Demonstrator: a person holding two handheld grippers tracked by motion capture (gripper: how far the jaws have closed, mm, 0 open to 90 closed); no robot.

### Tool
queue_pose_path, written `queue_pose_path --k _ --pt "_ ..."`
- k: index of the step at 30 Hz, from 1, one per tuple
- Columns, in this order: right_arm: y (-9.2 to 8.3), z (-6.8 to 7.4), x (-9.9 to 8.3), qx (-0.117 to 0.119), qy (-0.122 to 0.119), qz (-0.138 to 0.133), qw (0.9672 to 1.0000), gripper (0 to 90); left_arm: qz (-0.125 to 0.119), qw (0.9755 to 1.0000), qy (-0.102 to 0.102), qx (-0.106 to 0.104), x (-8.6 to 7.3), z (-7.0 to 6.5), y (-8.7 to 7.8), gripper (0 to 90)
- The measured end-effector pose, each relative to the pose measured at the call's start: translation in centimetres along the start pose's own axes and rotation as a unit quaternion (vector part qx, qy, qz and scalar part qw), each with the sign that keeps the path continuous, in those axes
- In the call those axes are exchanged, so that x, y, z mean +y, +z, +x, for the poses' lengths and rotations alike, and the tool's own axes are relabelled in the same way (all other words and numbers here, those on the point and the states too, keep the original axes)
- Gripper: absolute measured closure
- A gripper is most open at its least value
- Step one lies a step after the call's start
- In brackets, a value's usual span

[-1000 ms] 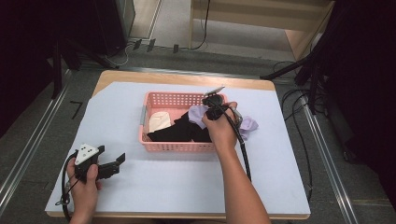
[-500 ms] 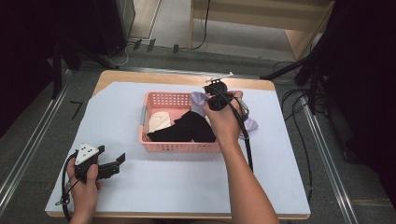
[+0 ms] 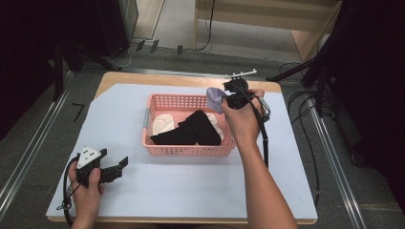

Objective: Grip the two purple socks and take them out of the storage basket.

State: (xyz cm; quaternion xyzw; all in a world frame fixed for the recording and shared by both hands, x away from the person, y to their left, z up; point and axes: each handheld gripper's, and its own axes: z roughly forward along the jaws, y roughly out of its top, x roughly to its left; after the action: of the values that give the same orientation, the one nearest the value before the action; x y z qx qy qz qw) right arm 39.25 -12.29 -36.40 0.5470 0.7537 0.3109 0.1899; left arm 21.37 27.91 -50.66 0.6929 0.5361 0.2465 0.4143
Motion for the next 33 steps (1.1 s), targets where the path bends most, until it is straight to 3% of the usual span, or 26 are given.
queue_pose_path --k 7,8,9,11,20,30,33 --pt "-1.5 -2.9 -0.5 -0.013 0.022 -0.007 0.9997 88.3 -0.001 1.0 0.0 0.0 0.0 0.0 0.0 14.4" --pt "-1.8 -3.9 -0.8 -0.018 0.031 -0.008 0.9993 88.3 -0.001 1.0 0.0 0.0 0.0 0.0 0.0 14.4" --pt "-1.8 -3.9 -0.8 -0.018 0.031 -0.008 0.9993 88.3 -0.001 1.0 0.0 0.0 0.0 0.0 0.0 14.4" --pt "-2.4 -5.4 -1.2 -0.023 0.046 -0.011 0.9986 88.3 -0.001 1.0 0.0 0.001 0.0 0.0 0.0 14.4" --pt "-2.3 -9.1 -3.5 -0.044 0.073 0.004 0.9963 88.3 -0.001 1.0 0.002 0.002 0.0 0.0 0.0 14.4" --pt "-0.7 -10.6 -5.7 -0.058 0.081 0.033 0.9945 88.0 -0.001 1.0 0.004 0.002 0.0 0.0 0.0 14.5" --pt "-0.4 -10.8 -6.1 -0.054 0.086 0.034 0.9943 83.4 -0.001 1.0 0.003 0.002 0.0 0.0 0.0 14.5"
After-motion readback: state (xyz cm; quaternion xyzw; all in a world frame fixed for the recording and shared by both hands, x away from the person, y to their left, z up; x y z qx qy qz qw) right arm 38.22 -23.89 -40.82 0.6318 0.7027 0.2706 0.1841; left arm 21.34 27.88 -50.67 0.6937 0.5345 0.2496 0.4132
